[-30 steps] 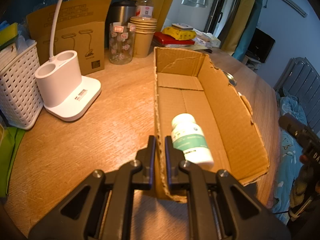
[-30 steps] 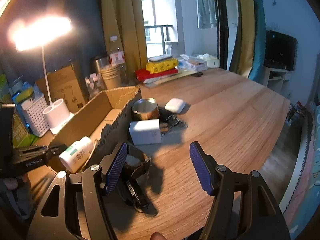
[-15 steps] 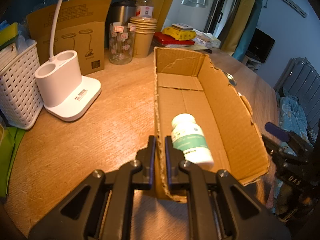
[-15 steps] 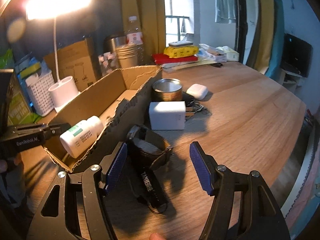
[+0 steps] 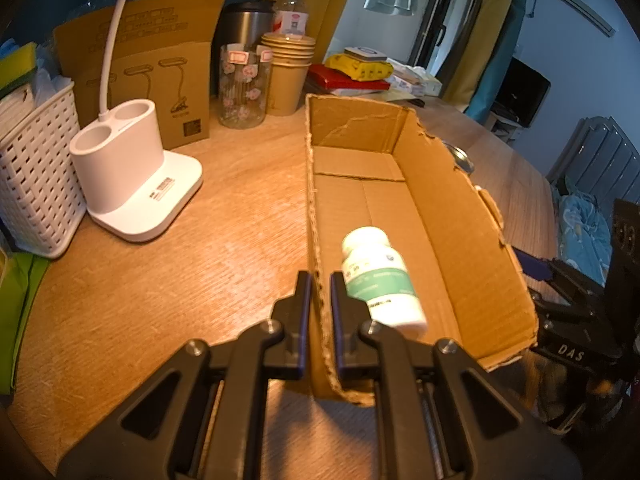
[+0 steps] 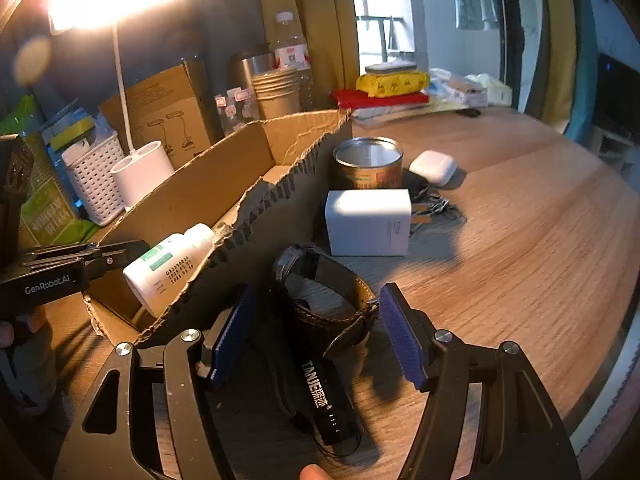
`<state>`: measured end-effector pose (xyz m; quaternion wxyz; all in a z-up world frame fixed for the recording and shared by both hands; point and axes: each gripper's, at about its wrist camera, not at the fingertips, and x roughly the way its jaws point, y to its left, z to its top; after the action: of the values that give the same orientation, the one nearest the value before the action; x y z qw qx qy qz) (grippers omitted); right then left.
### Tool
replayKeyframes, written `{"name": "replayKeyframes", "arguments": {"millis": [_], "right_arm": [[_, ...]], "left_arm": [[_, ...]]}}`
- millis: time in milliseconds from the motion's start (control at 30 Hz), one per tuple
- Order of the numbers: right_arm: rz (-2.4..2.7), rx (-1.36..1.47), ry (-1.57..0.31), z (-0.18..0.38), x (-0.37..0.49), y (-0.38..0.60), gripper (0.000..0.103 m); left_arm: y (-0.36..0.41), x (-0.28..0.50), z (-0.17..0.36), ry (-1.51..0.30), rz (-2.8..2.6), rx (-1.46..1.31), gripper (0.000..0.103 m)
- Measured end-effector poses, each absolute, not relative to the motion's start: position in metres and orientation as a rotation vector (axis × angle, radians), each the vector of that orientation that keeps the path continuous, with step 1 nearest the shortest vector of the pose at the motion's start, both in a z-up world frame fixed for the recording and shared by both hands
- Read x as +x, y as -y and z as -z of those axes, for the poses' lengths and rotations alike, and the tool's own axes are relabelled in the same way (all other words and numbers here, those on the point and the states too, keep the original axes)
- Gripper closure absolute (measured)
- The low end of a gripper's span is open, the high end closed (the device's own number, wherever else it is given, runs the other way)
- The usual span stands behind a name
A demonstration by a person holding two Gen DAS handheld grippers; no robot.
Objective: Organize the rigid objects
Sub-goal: 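Move the right gripper to the brown leather watch and grasp it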
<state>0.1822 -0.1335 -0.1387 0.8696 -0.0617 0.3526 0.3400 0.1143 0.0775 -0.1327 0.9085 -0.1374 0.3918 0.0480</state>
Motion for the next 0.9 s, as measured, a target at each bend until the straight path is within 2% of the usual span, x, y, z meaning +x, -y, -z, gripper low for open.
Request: {"name": "replayKeyframes", "arguments": {"millis": [233, 400, 667, 900], "right_arm": [[-0.725, -0.066, -0.797, 0.149, 0.194, 0.141, 0.034], [-0.722, -0.076, -0.784, 0.148, 0.192, 0.14, 0.038], [-0.705, -0.043, -0.769, 0.144, 0.192, 0.149, 0.05], [-0.67, -0.012, -0.737, 0.133, 0.192, 0.164, 0.052]], "left_arm": [[-0.078, 0.114, 0.133, -0.809, -0.098, -0.284, 0.093], [-0.077, 0.114, 0.132, -0.809, -0.098, -0.284, 0.093], [-0.078, 0.114, 0.133, -0.808, -0.098, -0.284, 0.093], [-0.077, 0.114, 0.132, -0.808, -0.099, -0.282, 0.093]]}}
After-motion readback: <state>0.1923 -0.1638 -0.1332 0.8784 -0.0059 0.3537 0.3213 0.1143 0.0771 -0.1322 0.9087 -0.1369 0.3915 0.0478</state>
